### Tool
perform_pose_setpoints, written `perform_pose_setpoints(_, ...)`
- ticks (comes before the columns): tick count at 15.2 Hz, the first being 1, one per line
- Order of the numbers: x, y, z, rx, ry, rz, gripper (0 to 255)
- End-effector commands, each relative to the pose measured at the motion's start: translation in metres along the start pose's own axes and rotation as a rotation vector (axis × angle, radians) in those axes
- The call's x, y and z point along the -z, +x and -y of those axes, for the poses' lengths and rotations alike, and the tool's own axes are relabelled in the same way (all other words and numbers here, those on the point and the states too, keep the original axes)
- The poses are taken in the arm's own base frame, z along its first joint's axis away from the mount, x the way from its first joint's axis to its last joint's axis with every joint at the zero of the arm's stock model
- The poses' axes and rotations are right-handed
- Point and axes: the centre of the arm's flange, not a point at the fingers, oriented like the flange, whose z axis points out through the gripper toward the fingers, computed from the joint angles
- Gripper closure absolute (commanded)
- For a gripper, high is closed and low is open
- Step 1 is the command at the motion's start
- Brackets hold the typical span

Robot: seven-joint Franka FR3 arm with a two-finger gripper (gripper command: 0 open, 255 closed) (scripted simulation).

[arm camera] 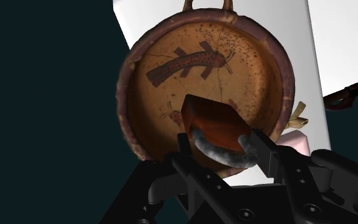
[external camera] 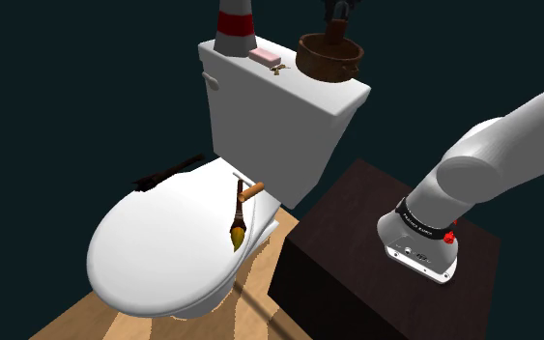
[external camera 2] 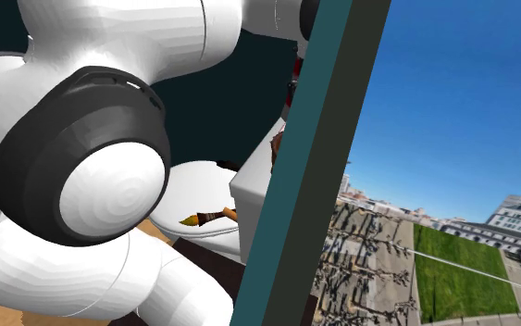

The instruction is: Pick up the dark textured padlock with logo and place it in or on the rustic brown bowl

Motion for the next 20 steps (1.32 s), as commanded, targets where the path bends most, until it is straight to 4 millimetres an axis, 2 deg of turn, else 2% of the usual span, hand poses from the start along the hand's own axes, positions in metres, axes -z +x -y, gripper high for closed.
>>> perform_pose_setpoints(1,-0.003,-0.001,0.001,0.000,0.000,0.000,255)
perform_pose_setpoints(7,-0.003,-0.001,0.001,0.000,0.000,0.000,255)
perform_pose_setpoints(8,-0.003,-0.001,0.001,0.000,0.000,0.000,0)
perform_pose_setpoints(13,-0.003,-0.001,0.001,0.000,0.000,0.000,0)
perform_pose_setpoints(17,0.047,-0.001,0.001,0.000,0.000,0.000,0)
perform_pose_setpoints(20,0.047,-0.001,0.001,0.000,0.000,0.000,0)
